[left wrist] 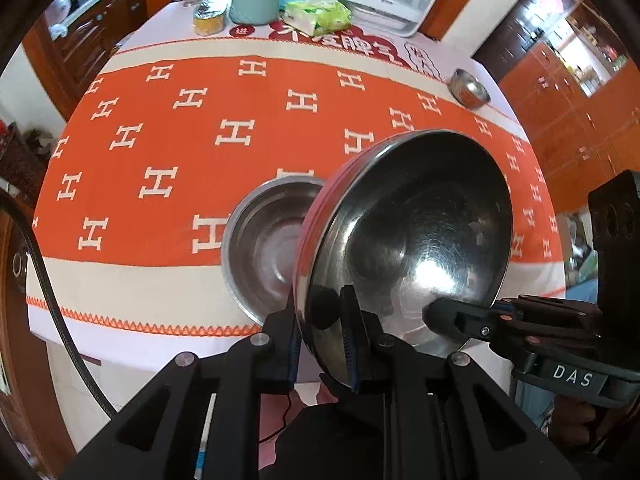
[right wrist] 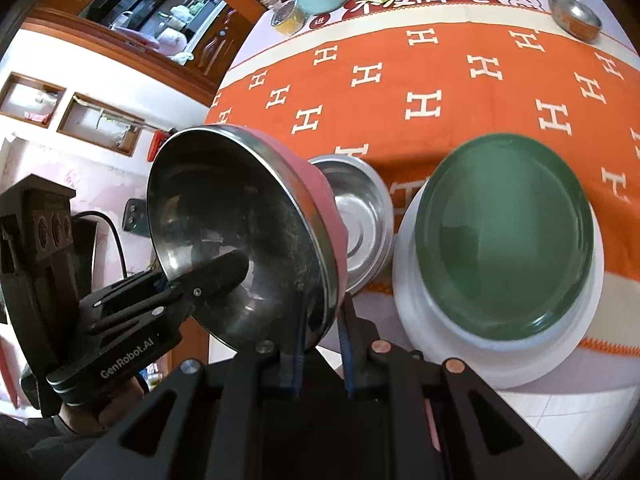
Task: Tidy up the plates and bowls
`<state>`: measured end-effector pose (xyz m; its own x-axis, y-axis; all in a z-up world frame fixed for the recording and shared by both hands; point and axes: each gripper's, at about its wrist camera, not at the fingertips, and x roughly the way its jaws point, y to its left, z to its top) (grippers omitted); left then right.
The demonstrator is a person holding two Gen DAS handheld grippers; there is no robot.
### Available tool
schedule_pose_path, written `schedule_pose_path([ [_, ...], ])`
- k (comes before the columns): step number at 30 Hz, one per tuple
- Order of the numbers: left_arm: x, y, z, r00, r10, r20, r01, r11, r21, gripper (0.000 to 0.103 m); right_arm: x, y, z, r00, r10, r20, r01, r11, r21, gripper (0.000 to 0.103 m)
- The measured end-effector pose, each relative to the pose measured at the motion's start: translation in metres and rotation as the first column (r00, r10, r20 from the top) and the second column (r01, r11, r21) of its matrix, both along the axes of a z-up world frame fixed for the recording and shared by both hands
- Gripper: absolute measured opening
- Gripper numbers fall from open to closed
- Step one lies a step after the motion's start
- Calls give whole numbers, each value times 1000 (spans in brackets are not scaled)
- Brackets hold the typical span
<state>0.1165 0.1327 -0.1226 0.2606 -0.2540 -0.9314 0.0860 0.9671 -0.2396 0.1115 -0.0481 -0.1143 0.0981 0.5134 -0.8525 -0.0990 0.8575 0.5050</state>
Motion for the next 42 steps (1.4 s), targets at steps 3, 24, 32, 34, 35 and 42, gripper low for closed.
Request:
schedule_pose_path([
  [3, 0, 5, -7, 999, -40, -18, 40, 999, -2, 16, -9, 7, -3, 999, -39, 8, 40, 999, -18, 15],
  [24, 40, 19, -56, 952, -281, -118, 287, 957, 38, 16, -14, 35, -39, 956, -292, -3, 290, 952, -102, 15],
  [32, 54, 12, -82, 925, -351, -144, 360, 932, 47, 23, -12, 39, -60, 936, -352, -24, 347, 930, -124, 16],
  [34, 55, 9, -86, 919, -369, -141, 379, 924, 51, 27, -12, 39, -63, 931, -365, -22, 359, 925, -124, 17],
  [35, 56, 7, -87, 915, -380, -138, 390, 920, 53, 29, -11, 39, -64, 929, -370, -21, 365, 923, -123, 17],
  [42, 60, 2, -83, 910, -399, -118, 408, 910, 74, 35, -10, 34, -64, 914, -407, -6, 403, 908, -116, 20],
])
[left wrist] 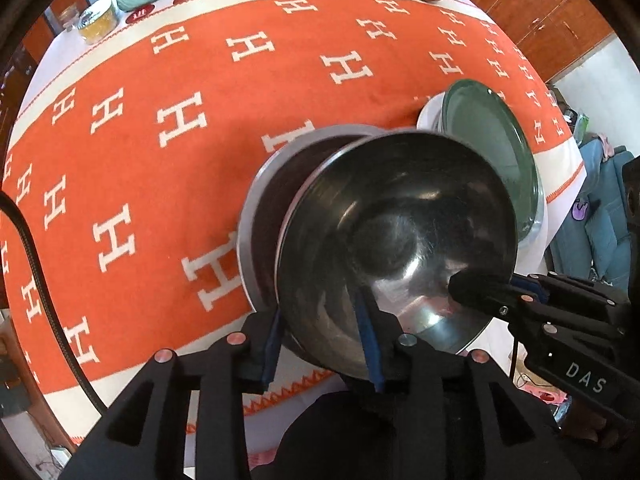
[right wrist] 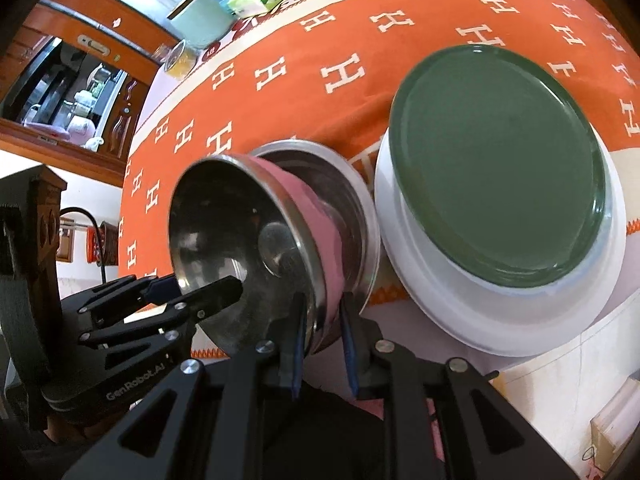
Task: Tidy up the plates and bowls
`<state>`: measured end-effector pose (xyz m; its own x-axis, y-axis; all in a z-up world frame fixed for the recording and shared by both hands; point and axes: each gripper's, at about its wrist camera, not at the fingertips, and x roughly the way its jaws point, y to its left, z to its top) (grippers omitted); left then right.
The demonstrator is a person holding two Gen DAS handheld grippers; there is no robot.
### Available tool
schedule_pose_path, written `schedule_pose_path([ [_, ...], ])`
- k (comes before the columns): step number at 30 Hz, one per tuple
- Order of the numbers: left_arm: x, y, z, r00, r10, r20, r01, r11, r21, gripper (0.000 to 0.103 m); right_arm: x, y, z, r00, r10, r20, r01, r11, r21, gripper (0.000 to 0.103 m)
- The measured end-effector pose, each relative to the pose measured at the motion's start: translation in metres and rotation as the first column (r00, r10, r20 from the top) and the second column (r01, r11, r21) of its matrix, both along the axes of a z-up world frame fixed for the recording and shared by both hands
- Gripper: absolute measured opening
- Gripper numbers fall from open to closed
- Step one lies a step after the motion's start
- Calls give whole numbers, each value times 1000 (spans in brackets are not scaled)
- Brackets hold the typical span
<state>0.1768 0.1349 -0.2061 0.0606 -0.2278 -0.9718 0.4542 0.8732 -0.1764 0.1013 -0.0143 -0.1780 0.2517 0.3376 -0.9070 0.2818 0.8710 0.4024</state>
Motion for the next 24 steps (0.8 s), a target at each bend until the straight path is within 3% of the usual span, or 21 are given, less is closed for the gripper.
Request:
schedule_pose_path([
  [3, 2, 2, 4, 1000, 9, 14, -9, 1000, -5, 36, 0, 0, 2, 1000, 2, 8, -2, 1000, -4, 27],
  [17, -4, 4, 38, 996, 30, 83, -25, 998, -65, 44, -14, -10, 30, 999, -9, 54, 11, 1000, -26, 28],
  [22, -16, 1, 58, 987, 50, 155, -30, 991, -127, 46, -22, -15, 44, 994, 1, 108, 4, 999, -44, 27],
  [24, -23, 1, 68, 978, 65, 199, -35, 988, -151, 52, -25, -19, 49, 990, 4, 144, 4, 998, -59, 27],
])
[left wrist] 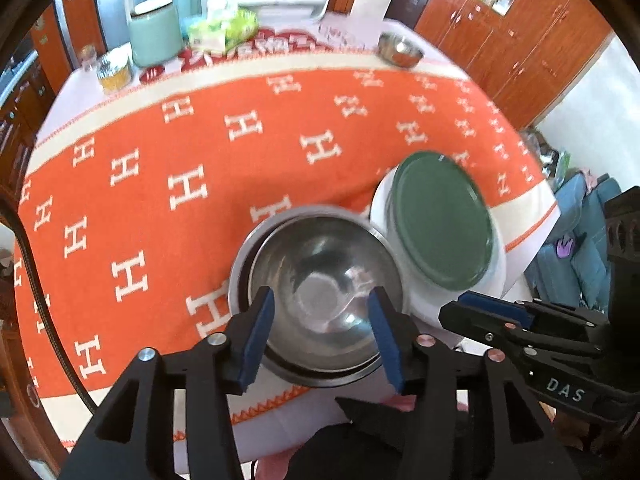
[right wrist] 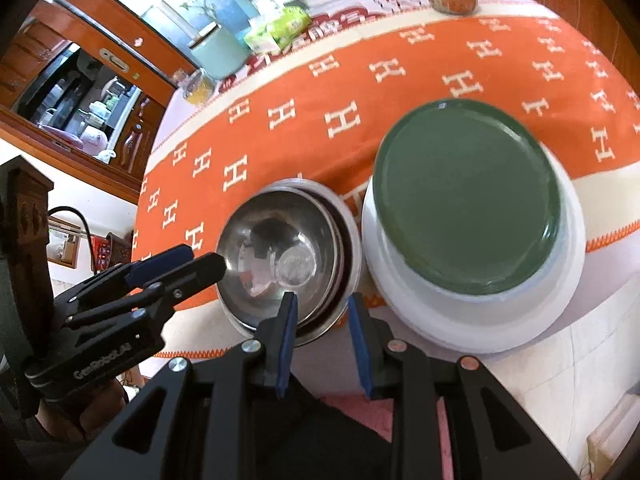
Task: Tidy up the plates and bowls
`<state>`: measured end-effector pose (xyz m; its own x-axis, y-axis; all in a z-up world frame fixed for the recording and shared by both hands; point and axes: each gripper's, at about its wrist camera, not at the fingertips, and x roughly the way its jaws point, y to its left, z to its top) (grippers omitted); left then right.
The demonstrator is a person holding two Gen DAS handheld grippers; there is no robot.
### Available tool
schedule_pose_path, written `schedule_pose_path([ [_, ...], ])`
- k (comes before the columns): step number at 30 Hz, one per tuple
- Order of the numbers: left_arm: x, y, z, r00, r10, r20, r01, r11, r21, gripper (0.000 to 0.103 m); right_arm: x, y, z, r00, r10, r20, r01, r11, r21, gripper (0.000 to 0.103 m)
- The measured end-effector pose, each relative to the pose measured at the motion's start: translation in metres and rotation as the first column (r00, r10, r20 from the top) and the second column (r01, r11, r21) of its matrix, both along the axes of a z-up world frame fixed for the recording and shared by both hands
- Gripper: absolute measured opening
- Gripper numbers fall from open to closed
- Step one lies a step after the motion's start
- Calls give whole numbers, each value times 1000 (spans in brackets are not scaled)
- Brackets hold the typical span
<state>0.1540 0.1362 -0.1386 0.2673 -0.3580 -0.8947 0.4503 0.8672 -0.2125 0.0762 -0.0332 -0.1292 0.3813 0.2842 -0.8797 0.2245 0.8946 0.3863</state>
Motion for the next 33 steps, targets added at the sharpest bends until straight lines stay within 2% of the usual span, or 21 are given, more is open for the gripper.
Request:
schedule_pose_path([
  [5, -9, -3, 18, 997, 35, 63, -32, 999, -39, 58, -10, -11, 14, 996, 25, 81, -23, 999, -25, 27],
  [10, -12, -21, 38, 992, 65, 111, -57, 995, -80, 66, -25, -28, 31, 983, 80, 165, -65, 993, -94, 27],
  [15, -9, -53, 53, 987, 98, 129, -90, 994, -66, 68, -38, -50, 47, 970, 119, 213, -88, 985, -152, 27],
  [20, -2, -90, 65, 985, 107, 132, -101, 993, -56, 71, -46, -86, 65, 954, 119, 275, -66, 979, -195, 29],
  [25, 5, -132, 82, 979, 109, 171, -106, 994, -25, 74, -44, -128, 79, 943, 122, 310, -61, 978, -201, 42],
  [33, 27, -195, 115, 960, 127, 249, -131, 991, -1, 75, -25, -183, 93, 925, 166, 342, -91, 970, -225, 52],
])
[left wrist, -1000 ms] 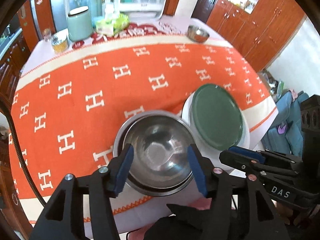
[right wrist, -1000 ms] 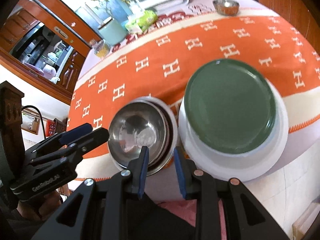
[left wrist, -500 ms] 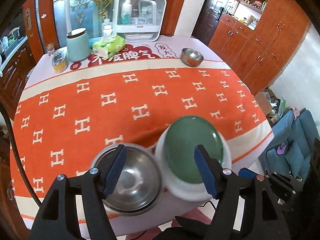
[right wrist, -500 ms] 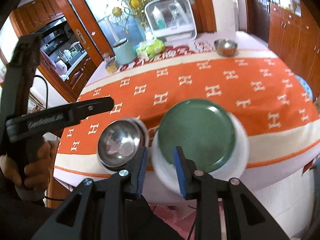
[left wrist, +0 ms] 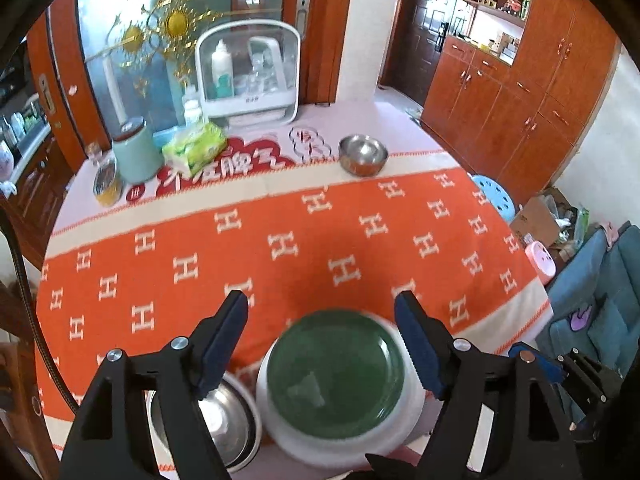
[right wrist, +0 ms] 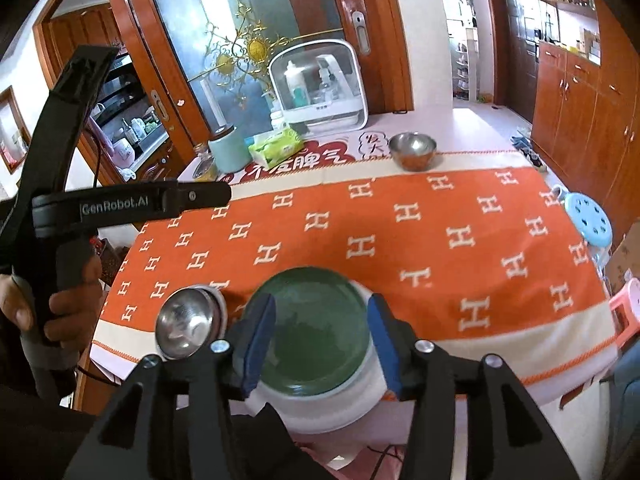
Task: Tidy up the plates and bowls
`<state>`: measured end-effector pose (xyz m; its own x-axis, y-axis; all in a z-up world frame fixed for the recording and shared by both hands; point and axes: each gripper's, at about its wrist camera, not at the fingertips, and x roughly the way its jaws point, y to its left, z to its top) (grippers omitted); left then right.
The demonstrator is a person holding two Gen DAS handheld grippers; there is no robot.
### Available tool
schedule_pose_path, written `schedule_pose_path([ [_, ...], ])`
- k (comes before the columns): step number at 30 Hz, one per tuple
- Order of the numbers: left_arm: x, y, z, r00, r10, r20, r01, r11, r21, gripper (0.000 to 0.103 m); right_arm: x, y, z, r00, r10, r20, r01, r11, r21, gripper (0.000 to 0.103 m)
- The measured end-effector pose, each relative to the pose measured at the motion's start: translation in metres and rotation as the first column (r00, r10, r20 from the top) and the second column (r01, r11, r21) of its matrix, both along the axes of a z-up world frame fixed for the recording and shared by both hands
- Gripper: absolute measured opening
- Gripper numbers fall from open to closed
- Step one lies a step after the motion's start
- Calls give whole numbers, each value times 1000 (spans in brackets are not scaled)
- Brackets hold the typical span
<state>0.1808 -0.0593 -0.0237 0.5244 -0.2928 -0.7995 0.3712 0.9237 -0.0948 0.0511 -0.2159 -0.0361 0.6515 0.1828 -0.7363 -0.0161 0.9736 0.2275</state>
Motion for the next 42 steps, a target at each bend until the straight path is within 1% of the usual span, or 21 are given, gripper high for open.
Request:
schedule_pose_path([
  [5, 17, -37, 17, 998, 22, 57, -23, 1000, 20, 78, 22, -42, 9, 999, 3, 36, -2, 1000, -7, 53],
  [7, 24, -51, 21, 997, 31, 71, -33, 999, 29, 79, 33, -61, 14, 998, -3, 57, 4, 1000, -11, 59],
  [10, 37, -71, 27, 995, 50, 92, -54, 998, 44, 80, 50, -90, 23, 995, -12, 103, 14, 1000, -20, 64],
  [12, 49, -86, 29, 994, 65, 92, -71, 996, 59, 80, 66, -111, 29, 992, -15, 126, 19, 1000, -24, 66],
  [18, 88, -118, 29, 989, 125, 72, -130, 989, 66, 80, 112, -156, 43, 988, -11, 156, 15, 1000, -23, 67],
  [22, 113, -135, 27, 985, 160, 57, -165, 983, 77, 80, 146, -177, 50, 983, 3, 182, 5, 999, -44, 68],
  [26, 138, -145, 24, 979, 196, 59, -201, 976, 87, 80, 182, -193, 53, 980, 12, 199, -8, 1000, -17, 68],
  [30, 165, -151, 20, 972, 228, 51, -232, 969, 88, 80, 218, -206, 53, 979, 9, 206, -10, 1000, 6, 68],
  [34, 194, -156, 12, 965, 260, 34, -262, 961, 88, 80, 249, -218, 47, 978, -9, 206, 1, 999, 38, 68],
  [36, 205, -159, 7, 963, 269, 10, -269, 961, 66, 80, 262, -223, 41, 979, -23, 204, 14, 999, 50, 69],
  [38, 217, -160, 0, 963, 269, -24, -269, 963, 21, 80, 272, -227, 34, 978, -36, 204, 25, 998, 57, 69],
  [40, 223, -162, -8, 960, 276, -42, -276, 961, 11, 80, 283, -232, 25, 979, -44, 197, 31, 997, 66, 69],
  [42, 234, -166, -17, 957, 286, -46, -285, 958, 23, 80, 295, -235, 14, 982, -44, 185, 31, 997, 72, 68],
])
